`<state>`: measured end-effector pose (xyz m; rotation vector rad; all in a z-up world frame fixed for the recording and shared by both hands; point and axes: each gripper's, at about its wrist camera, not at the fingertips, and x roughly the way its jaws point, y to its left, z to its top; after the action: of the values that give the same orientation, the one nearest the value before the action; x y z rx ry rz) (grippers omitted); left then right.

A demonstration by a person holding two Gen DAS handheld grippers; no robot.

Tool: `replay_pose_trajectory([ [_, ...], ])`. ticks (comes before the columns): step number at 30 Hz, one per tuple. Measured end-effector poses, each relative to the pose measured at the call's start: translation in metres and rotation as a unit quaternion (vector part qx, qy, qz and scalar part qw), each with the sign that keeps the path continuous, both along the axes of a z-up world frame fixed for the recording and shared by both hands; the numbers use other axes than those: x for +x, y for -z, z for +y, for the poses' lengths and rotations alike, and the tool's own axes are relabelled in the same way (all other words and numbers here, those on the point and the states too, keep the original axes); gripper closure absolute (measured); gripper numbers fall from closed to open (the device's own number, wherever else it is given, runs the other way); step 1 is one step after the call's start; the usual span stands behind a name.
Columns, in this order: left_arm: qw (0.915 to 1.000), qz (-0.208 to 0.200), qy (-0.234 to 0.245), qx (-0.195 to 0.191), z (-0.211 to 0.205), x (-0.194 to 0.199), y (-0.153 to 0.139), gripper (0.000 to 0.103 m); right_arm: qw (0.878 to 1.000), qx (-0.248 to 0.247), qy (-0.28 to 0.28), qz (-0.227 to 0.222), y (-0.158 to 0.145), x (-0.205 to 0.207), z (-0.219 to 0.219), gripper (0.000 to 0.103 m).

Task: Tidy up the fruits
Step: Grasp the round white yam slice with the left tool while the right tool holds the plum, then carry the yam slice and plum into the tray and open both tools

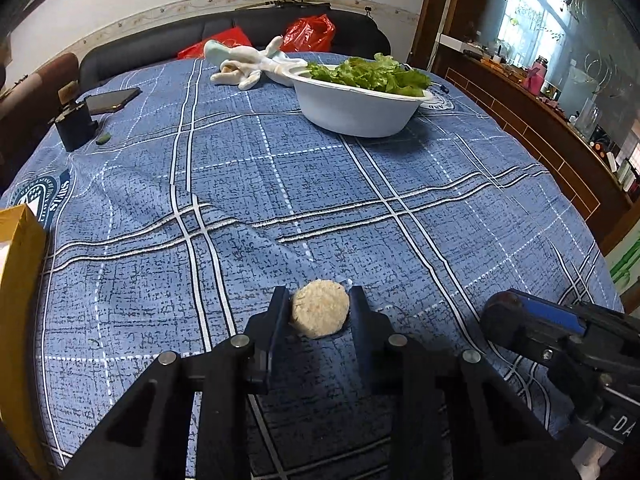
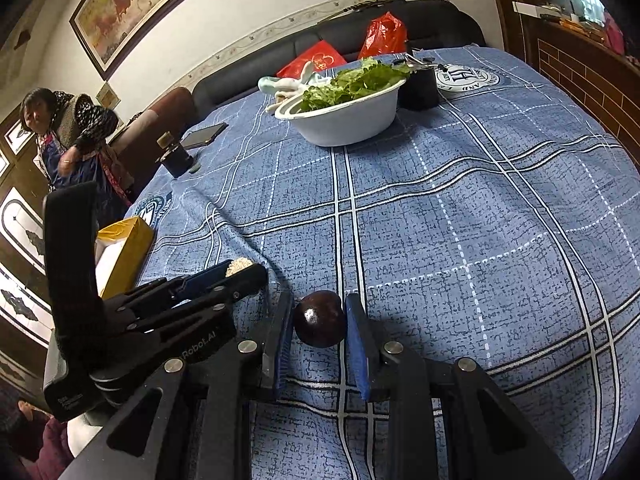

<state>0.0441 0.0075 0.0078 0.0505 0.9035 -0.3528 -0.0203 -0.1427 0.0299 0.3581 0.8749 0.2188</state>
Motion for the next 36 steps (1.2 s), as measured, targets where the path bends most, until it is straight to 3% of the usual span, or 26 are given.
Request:
replay_pose_trajectory([
  [7,0.9994,-0.020,-0.022,0.018,0.007,-0.015,-0.012,0.074,1.000,-0.010,0.000,0.004,0.004,0.002,0.003,0.074],
  [20,0.9941,-0.076,-0.063,0.046,0.023,-0.076,-0.052,0.074,0.999,-0.039,-0.016,-0.020,-0.001,-0.004,0.019,0.074],
  [36,0.9908,-0.086,-0.100,0.030,0.050,-0.103,-0.060,0.074,0.988,-0.138,0.014,-0.065,-0.016,-0.017,0.034,0.075],
])
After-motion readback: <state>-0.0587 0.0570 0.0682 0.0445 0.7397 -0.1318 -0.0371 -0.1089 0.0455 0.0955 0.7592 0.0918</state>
